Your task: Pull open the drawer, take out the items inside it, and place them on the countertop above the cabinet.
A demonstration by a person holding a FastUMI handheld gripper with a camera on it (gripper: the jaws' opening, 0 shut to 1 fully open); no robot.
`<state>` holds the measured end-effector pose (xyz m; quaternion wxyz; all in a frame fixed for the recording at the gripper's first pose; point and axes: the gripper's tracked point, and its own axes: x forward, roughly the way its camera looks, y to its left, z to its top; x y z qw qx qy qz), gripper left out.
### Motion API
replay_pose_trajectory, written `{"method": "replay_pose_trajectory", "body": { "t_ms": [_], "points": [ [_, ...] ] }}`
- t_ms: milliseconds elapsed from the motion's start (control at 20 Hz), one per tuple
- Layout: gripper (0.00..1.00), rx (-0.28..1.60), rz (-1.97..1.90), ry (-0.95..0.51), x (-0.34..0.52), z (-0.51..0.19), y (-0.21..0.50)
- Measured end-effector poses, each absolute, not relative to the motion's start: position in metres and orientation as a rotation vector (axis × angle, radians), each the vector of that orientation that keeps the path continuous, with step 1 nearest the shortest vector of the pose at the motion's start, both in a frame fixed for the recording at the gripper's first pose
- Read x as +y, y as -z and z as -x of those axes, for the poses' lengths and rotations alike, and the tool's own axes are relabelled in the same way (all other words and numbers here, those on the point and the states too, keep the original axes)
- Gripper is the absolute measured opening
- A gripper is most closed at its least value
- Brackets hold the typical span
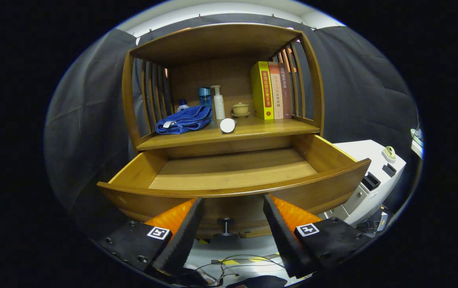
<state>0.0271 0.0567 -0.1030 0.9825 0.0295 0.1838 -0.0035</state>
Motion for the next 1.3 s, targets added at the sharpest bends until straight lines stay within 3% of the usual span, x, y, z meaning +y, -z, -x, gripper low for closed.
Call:
{"method": "replay_pose_trajectory", "body": {
  "t_ms": [650,1300],
  "points": [
    [0.99,0.295,-0.049,0.01,0.056,-0.05,0.1],
    [0.99,0.261,0.002,0.018,0.055,-0.13,0.091]
  ]
}}
